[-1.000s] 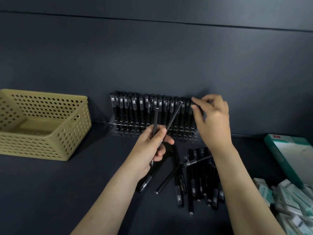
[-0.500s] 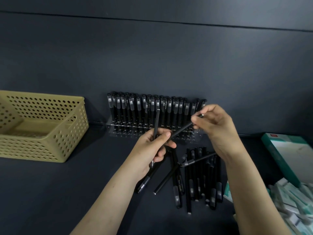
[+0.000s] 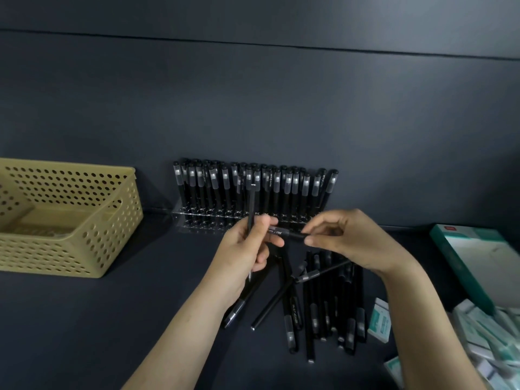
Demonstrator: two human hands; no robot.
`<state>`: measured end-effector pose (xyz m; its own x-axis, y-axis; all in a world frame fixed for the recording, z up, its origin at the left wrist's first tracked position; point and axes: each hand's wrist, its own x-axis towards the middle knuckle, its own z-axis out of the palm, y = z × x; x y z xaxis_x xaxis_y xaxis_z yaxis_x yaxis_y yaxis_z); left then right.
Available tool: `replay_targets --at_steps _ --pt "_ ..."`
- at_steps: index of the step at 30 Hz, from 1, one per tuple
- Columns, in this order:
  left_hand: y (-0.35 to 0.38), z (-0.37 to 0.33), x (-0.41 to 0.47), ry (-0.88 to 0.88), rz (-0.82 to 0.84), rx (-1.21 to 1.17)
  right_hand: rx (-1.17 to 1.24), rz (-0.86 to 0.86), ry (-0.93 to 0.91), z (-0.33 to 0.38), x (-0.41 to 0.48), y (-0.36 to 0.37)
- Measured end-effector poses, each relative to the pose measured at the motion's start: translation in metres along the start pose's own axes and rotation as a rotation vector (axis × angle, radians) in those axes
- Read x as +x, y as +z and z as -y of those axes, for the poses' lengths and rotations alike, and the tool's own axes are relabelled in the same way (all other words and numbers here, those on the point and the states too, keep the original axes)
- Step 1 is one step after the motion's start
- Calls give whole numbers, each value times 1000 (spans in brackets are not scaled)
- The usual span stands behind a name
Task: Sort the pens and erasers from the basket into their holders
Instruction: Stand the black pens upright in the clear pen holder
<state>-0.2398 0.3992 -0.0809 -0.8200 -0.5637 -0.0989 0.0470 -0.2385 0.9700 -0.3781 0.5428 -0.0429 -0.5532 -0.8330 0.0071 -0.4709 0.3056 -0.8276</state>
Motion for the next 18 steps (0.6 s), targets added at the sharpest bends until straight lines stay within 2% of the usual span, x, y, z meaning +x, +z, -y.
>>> replay_targets --at_steps 5,8,12,15,18 --pt "-2 -4 6 -90 -103 -212 145 -268 -174 -11 4 -7" --pt "-3 -4 7 -103 -76 -164 257 -419 -284 -15 5 -10" --pt "-3 -3 1 -57 -31 38 39 -644 -316 -22 6 -7" --pt "-4 -2 1 -65 -40 41 -20 -768 -330 -27 9 -2" --pt "-5 -2 1 -95 -61 11 -21 -820 -360 -30 12 4"
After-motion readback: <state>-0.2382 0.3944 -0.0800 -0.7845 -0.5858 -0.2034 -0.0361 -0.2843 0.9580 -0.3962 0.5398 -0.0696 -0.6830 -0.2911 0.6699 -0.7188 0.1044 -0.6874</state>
